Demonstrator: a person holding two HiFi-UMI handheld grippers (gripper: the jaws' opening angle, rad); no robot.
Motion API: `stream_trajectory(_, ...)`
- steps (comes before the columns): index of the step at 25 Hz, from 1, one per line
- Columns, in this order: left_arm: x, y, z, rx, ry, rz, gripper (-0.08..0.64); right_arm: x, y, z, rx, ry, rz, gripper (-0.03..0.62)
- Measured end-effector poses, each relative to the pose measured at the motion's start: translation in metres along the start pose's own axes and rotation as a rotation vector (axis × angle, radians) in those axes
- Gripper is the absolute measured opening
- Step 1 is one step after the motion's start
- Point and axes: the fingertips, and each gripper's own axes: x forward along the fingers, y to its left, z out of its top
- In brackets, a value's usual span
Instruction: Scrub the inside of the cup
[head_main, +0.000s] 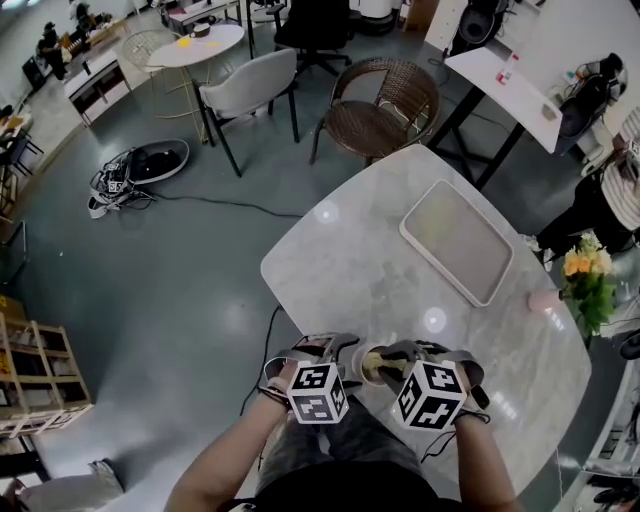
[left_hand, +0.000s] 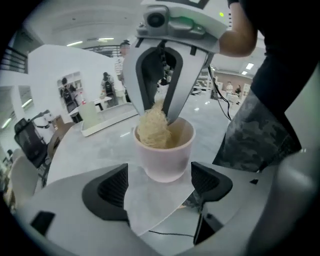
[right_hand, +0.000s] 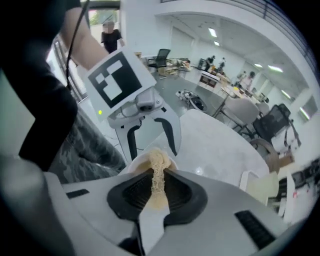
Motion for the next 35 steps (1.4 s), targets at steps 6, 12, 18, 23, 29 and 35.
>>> stream_trajectory(6, 0.019, -0.005, 0.008, 0.134, -0.012, -0.164, 0.403, 0.012, -0.006, -0.005, 0.308, 0.006, -0.029, 0.061)
stream_trajectory(12, 0.028, -0.002, 0.016, 0.061, -0.041, -0.083, 0.403, 0.023, -0.01, -0.005, 0.289, 0.021, -0.055, 0.061)
stream_trajectory(18, 0.015, 0.017, 0.004, -0.193, -0.038, 0.23, 0.403, 0.029, -0.011, 0.012, 0.198, -0.033, -0.056, 0.061)
stream_trajectory(23, 0.011, 0.019, 0.003, -0.374, -0.017, 0.365, 0.403, 0.038, -0.016, 0.011, 0.183, 0.069, -0.071, 0.06)
stream_trajectory(29, 0.014, 0.016, -0.002, -0.454, 0.004, 0.407, 0.403, 0.04, 0.0, 0.016, 0.25, 0.047, 0.125, 0.06)
stream_trajectory(35, 0.01, 0.018, -0.005, -0.469, 0.005, 0.413, 0.403, 0.017, -0.008, 0.024, 0.538, -0.187, 0.222, 0.06)
